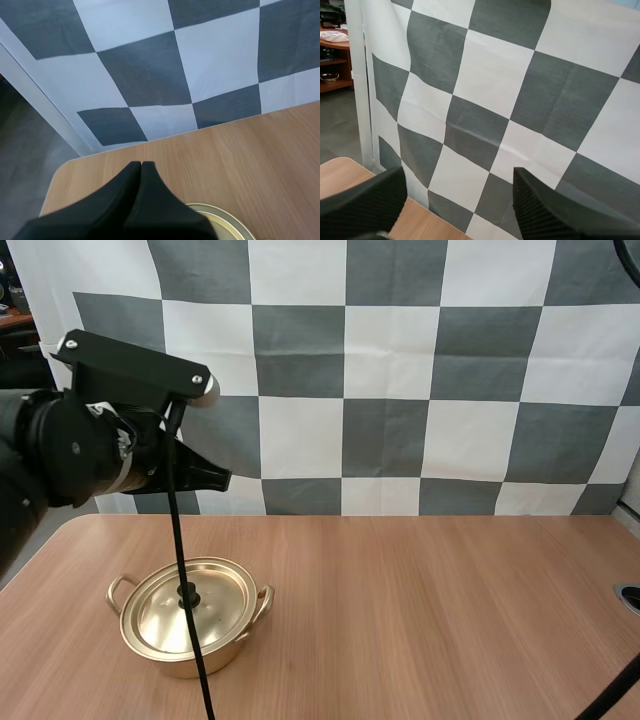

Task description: Open the pot, put the car inside, and close it

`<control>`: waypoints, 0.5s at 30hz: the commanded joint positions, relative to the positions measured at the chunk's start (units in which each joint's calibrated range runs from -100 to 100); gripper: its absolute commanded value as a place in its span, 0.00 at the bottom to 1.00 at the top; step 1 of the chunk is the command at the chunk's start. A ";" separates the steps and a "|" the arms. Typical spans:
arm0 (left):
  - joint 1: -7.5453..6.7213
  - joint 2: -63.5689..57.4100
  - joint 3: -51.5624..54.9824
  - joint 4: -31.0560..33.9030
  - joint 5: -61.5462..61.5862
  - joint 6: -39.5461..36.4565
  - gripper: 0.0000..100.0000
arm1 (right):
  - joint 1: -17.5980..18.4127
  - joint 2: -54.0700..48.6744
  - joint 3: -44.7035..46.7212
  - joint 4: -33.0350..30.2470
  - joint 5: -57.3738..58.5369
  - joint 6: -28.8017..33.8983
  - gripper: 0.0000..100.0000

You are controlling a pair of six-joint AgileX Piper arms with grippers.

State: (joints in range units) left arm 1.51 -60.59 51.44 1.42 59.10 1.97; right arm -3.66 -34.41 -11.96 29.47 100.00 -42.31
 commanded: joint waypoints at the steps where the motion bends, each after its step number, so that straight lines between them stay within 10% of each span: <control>1: 0.00 -5.13 -0.01 1.04 -0.05 0.04 0.00 | -0.04 0.07 0.03 -1.17 0.00 1.62 1.00; 12: -1.23 -19.59 -0.01 0.11 -4.98 -3.34 0.00 | -0.04 -0.32 0.03 -18.57 0.00 7.22 0.93; 15: -1.33 -20.36 0.14 -1.42 -5.40 -4.78 0.00 | -0.04 -2.16 0.76 -17.44 0.00 7.43 0.62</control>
State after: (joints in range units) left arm 0.19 -80.90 51.44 0.51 53.78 -2.12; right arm -3.66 -35.82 -11.45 11.26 100.00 -34.99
